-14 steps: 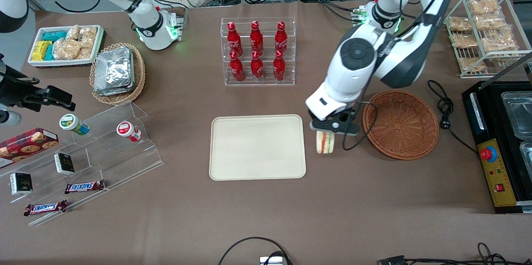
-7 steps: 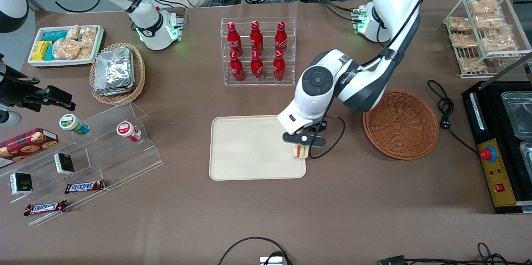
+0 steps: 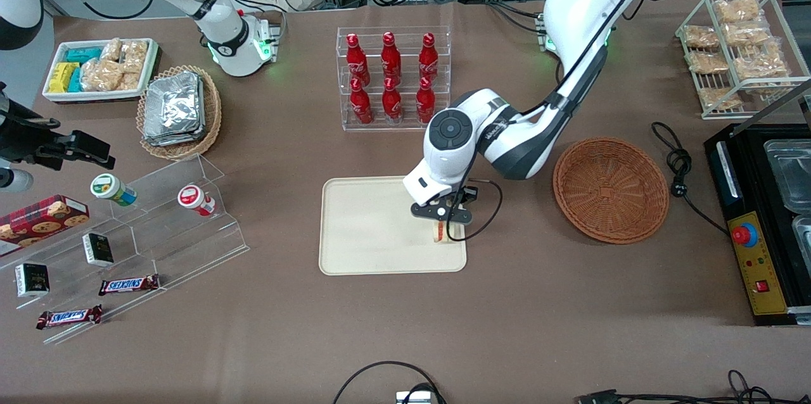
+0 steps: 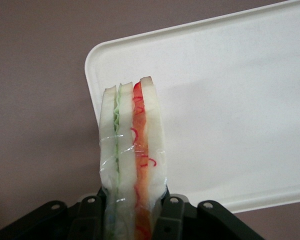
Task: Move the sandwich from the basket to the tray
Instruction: 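Carry the held sandwich over to the beige tray, then lower the sandwich onto the tray and open the left gripper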
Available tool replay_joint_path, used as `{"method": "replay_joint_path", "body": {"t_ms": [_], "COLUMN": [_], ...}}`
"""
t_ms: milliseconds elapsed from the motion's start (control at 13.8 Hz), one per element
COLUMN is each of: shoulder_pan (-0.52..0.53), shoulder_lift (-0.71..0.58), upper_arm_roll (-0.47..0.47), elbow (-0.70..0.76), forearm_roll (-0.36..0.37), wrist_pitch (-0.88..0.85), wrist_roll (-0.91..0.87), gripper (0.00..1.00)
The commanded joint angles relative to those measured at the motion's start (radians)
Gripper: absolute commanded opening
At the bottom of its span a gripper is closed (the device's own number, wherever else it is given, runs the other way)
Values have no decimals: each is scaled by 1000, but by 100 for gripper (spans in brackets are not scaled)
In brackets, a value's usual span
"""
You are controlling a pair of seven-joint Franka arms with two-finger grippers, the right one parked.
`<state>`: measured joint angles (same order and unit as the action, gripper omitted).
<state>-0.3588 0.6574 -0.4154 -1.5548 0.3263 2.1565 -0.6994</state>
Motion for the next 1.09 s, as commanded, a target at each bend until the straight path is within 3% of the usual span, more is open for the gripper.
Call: {"method": "replay_joint_path", "body": {"t_ms": [0,654,799,1017], "shoulder_pan": [-22,-45,-46,-46], "shoulder_lift": [59,114,120,125], "upper_arm_roll": [7,7,7,7], "elbow": [38,36,36,38], "forearm_roll": [28,102,102,102], "wrist_pitch": [40,72,72,72], "wrist_roll": [-48,-86,-86,-86], "gripper": [37,43,48,63]}}
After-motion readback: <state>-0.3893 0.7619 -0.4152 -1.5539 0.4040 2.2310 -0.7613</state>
